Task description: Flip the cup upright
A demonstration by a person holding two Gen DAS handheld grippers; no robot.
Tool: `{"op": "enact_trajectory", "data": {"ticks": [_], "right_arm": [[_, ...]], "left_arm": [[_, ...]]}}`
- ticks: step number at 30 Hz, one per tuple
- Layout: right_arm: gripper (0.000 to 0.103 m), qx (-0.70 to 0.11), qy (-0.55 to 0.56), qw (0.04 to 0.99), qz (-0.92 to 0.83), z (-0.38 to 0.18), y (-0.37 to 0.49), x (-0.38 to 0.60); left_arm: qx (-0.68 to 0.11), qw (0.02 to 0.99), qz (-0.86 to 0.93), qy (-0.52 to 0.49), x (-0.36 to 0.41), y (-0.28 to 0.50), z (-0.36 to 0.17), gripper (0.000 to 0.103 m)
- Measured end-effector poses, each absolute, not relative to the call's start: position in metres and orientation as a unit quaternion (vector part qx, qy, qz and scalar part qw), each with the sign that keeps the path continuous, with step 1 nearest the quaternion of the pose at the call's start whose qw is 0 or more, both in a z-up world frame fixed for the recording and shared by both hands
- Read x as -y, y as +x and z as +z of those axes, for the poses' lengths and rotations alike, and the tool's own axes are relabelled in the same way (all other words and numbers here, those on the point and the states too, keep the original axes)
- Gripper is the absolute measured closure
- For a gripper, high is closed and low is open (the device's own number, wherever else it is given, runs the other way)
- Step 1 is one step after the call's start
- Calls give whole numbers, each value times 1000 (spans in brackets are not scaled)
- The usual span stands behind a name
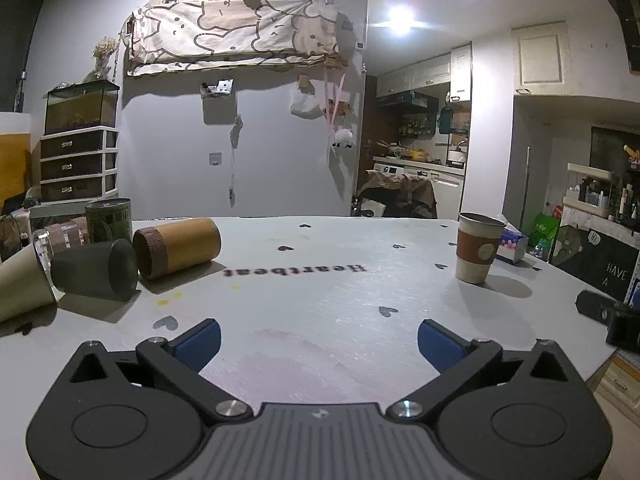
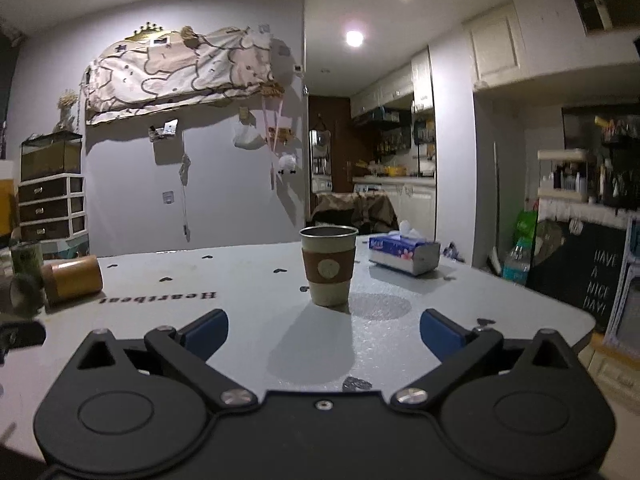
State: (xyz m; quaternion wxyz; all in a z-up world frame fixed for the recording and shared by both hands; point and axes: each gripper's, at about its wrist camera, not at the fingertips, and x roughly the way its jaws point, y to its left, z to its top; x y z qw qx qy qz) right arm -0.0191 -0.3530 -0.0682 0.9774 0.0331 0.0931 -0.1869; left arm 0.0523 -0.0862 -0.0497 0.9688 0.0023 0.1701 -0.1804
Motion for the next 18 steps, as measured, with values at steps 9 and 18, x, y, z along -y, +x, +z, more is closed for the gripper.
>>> {"op": "enact_trajectory", "data": {"ticks": [9, 18], "right_arm": [[0, -100, 18, 977, -186, -80, -30, 343], [0, -97, 11, 978, -185, -80, -34, 339]], "left_arm": [[-163, 971, -173, 1, 83, 43, -50, 0], [-164, 971, -175, 1, 84, 42, -50, 0]]}}
